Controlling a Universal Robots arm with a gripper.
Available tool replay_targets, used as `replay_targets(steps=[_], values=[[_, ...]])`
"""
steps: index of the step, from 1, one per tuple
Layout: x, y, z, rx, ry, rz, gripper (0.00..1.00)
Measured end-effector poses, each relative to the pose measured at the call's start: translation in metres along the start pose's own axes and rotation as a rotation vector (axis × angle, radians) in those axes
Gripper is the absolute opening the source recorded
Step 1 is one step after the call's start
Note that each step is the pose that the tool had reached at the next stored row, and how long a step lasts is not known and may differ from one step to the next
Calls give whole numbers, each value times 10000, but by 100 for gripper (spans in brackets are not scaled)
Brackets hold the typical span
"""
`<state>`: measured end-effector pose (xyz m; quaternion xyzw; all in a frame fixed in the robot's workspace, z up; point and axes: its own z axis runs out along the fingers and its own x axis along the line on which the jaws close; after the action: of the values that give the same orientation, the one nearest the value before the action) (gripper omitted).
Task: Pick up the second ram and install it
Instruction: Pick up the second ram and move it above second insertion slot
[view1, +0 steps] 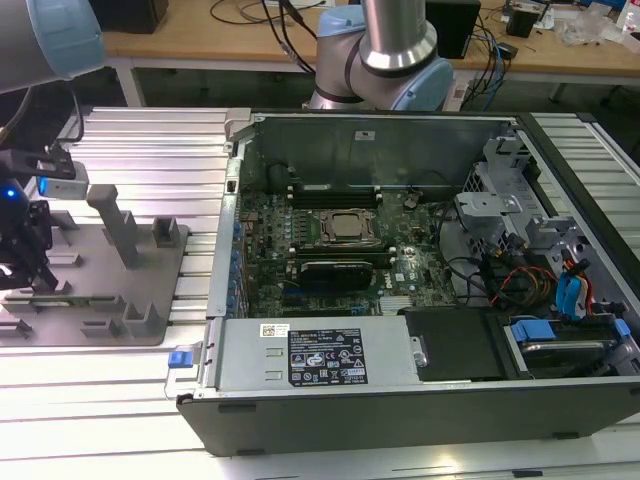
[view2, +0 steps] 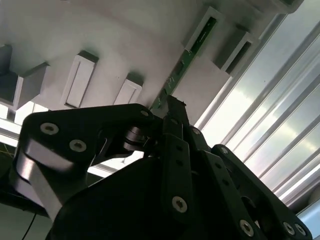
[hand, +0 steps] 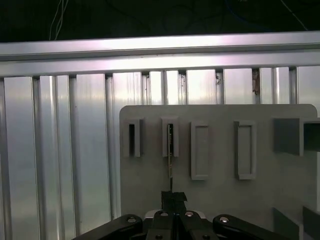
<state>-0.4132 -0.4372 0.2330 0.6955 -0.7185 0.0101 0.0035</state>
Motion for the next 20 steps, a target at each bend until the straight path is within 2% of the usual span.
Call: replay_targets(steps=[5, 8, 11, 13, 15, 20], values=[[0, 13, 62, -3, 2, 48, 8], [-1, 15, 66, -1, 0, 49, 8], [-1, 17, 78, 0, 0, 50, 28], [-1, 18, 109, -4, 37, 49, 28], [-3, 19, 174, -6, 35, 49, 28], [-10, 56, 255, -7, 35, 49, 28]])
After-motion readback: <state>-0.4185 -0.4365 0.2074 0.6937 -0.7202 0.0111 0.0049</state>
